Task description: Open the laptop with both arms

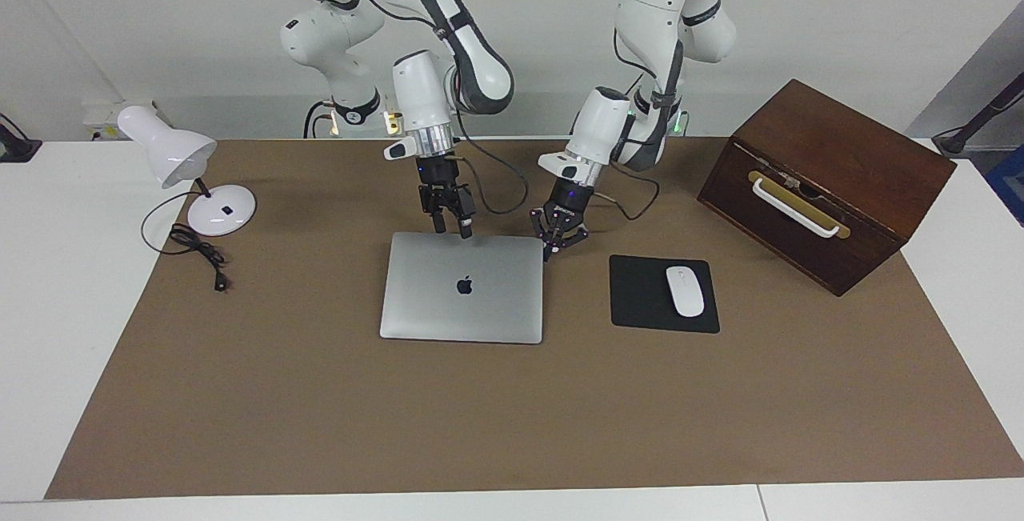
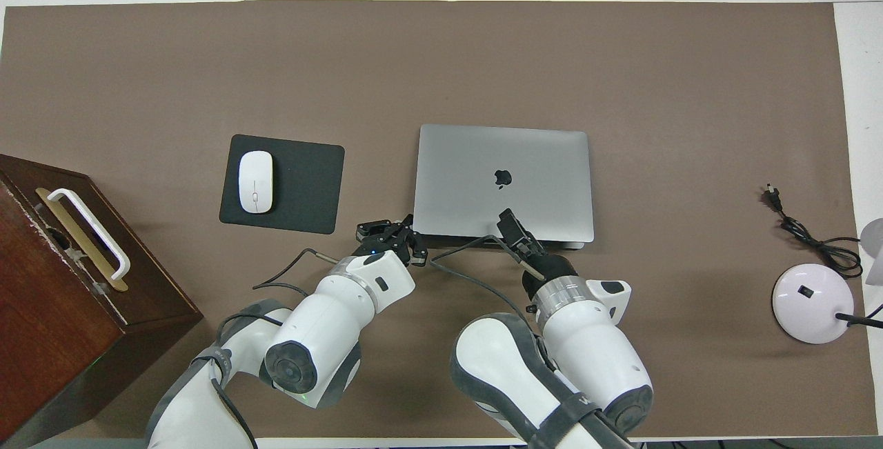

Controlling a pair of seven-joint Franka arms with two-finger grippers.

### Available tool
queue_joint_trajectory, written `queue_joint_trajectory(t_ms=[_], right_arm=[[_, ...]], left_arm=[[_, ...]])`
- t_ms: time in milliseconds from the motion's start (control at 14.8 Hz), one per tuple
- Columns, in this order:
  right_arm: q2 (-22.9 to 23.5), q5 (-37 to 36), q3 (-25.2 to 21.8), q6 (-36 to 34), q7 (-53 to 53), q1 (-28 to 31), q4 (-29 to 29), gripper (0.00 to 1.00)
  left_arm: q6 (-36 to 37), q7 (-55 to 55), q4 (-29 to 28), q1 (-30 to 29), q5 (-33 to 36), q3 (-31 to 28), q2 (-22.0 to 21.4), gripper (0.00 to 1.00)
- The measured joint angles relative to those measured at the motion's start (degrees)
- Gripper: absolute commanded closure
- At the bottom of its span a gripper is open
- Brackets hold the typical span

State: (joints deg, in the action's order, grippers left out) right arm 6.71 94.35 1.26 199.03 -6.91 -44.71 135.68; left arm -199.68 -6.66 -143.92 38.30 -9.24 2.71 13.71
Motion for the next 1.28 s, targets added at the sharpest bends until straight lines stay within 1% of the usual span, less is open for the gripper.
queue_joint_trajectory(t_ms=[405,877,1282], right_arm=[[0.2,0.0,0.2,0.0,0.0,0.0,-0.9,0.01],[0.5,0.0,0.3,0.0,0.0,-0.1,-1.6,0.01],[0.6,0.0,0.3,0.0,0.0,-0.1,-2.2,0.01]], left_arm=[[-0.3,2.2,0.0,0.0,0.1,0.0,0.0,1.00],[-0.6,2.3,-0.2,0.0,0.1,0.2,-0.1,1.00],[-0.6,2.3,-1.6,-0.4,0.1,0.1,-1.5,1.00]])
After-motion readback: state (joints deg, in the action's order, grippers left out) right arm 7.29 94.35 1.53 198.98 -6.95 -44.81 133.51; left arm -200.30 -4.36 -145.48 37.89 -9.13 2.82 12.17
